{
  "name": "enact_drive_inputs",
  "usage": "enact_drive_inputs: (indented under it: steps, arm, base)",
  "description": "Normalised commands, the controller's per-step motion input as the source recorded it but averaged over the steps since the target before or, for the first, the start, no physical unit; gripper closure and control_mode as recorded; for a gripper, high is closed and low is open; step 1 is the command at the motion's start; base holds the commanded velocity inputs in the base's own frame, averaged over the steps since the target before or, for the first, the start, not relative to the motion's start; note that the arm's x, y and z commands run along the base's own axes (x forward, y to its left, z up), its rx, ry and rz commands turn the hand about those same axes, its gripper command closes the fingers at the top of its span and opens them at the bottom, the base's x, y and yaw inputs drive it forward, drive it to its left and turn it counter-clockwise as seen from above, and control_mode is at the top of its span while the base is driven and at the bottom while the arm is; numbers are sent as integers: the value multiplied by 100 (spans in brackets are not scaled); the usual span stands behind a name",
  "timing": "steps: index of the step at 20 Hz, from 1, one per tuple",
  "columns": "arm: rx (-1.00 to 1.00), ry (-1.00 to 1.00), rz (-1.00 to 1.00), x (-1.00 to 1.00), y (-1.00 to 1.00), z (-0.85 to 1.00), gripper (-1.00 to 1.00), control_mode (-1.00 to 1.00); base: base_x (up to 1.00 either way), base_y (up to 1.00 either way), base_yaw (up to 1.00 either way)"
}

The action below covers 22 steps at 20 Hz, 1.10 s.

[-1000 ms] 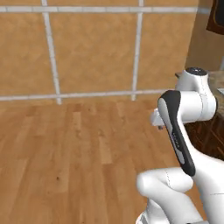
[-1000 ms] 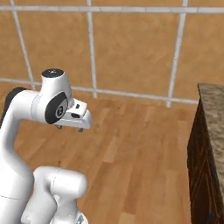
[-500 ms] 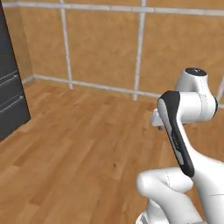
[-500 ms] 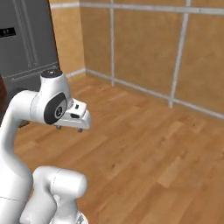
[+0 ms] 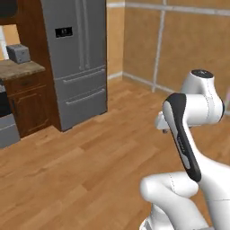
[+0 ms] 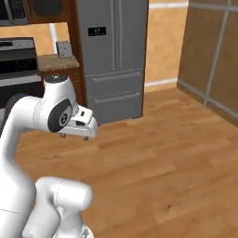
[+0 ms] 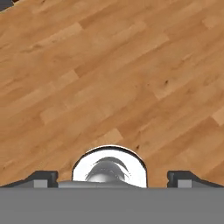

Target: Navigate to the electric kettle.

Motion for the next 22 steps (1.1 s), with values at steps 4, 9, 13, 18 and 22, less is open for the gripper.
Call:
enact_drive_inputs:
  steps: [4, 9, 13, 18, 22]
  arm:
    - [0, 0, 0, 0, 0, 0, -100, 100]
    - [0, 0, 0, 0, 0, 0, -100, 100]
    - [0, 0, 0, 0, 0, 0, -100, 100]
    - [0, 0, 0, 0, 0, 0, -100, 100]
    - [0, 0, 0, 0, 0, 0, -100, 100]
  base:
    - [88, 4, 67]
    - [96, 11, 64]
    - [100, 19, 62]
    - [100, 20, 61]
    - [100, 16, 60]
